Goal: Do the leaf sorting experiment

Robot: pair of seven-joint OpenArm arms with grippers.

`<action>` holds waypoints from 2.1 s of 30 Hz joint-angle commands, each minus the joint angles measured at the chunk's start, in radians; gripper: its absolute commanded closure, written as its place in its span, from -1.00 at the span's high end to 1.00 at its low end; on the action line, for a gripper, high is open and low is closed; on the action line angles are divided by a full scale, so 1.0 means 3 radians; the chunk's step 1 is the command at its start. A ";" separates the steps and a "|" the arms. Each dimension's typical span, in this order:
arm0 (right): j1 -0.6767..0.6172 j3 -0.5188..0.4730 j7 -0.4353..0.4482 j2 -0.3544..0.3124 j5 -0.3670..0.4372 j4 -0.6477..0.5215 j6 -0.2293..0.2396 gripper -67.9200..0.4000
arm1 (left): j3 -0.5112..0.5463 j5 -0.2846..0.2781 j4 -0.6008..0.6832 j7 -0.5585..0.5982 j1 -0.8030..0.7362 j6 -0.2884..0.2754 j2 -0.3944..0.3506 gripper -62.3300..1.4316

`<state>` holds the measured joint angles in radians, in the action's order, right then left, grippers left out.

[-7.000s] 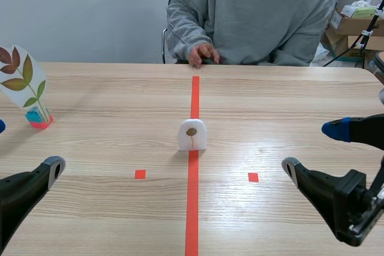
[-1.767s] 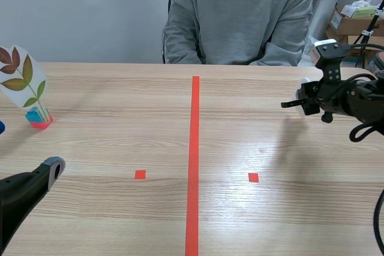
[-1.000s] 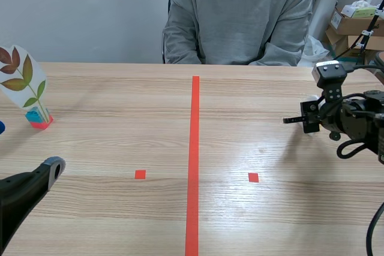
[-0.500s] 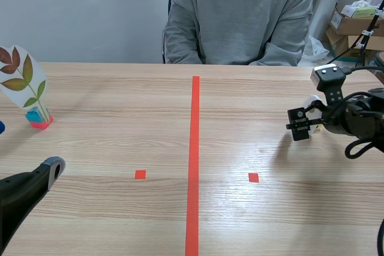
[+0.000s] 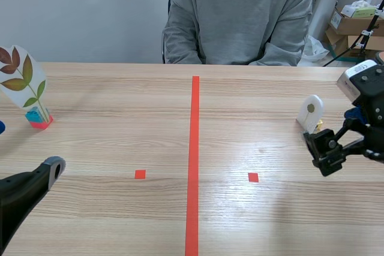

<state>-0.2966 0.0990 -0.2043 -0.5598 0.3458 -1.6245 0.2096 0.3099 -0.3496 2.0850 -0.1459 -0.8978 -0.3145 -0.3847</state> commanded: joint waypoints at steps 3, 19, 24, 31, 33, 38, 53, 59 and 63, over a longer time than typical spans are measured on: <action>-0.0476 -0.0188 0.0094 0.0008 0.0020 -0.0565 0.0052 0.56 | -0.0004 -0.0043 0.0017 0.0046 0.0011 0.0006 0.0024 0.89; -0.1516 -0.0782 0.0425 0.0242 0.0326 -0.1344 0.0857 0.55 | -0.0004 -0.0045 -0.0126 0.0046 0.0067 0.0005 0.0024 0.89; -0.1512 -0.0881 0.0402 0.0295 0.0378 -0.1345 0.1029 0.55 | -0.0004 -0.0045 -0.0126 0.0046 0.0066 0.0005 0.0024 0.89; -0.1513 -0.0881 0.0390 0.0296 0.0370 -0.1345 0.1050 0.55 | -0.0004 -0.0045 -0.0126 0.0047 0.0066 0.0005 0.0024 0.89; -0.1513 -0.0881 0.0392 0.0296 0.0371 -0.1345 0.1050 0.55 | -0.0004 -0.0045 -0.0126 0.0047 0.0066 0.0005 0.0024 0.89; -0.1513 -0.0881 0.0392 0.0296 0.0371 -0.1345 0.1050 0.55 | -0.0004 -0.0045 -0.0126 0.0046 0.0066 0.0005 0.0024 0.89; -0.1513 -0.0881 0.0406 0.0296 0.0371 -0.1345 0.1052 0.55 | -0.0004 -0.0043 -0.0126 0.0046 0.0066 0.0005 0.0024 0.89; -0.1513 -0.0881 0.0406 0.0296 0.0369 -0.1345 0.1052 0.55 | -0.0004 -0.0043 -0.0126 0.0046 0.0066 0.0005 0.0024 0.89; -0.1512 -0.0881 0.0408 0.0296 0.0369 -0.1345 0.1050 0.55 | -0.0004 -0.0043 -0.0126 0.0047 0.0067 0.0005 0.0024 0.89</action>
<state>-0.7624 -0.1673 -0.0978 -0.4625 0.4461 -2.0308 0.5289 0.3099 -0.3496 2.0354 -0.1463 -0.8780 -0.3145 -0.3851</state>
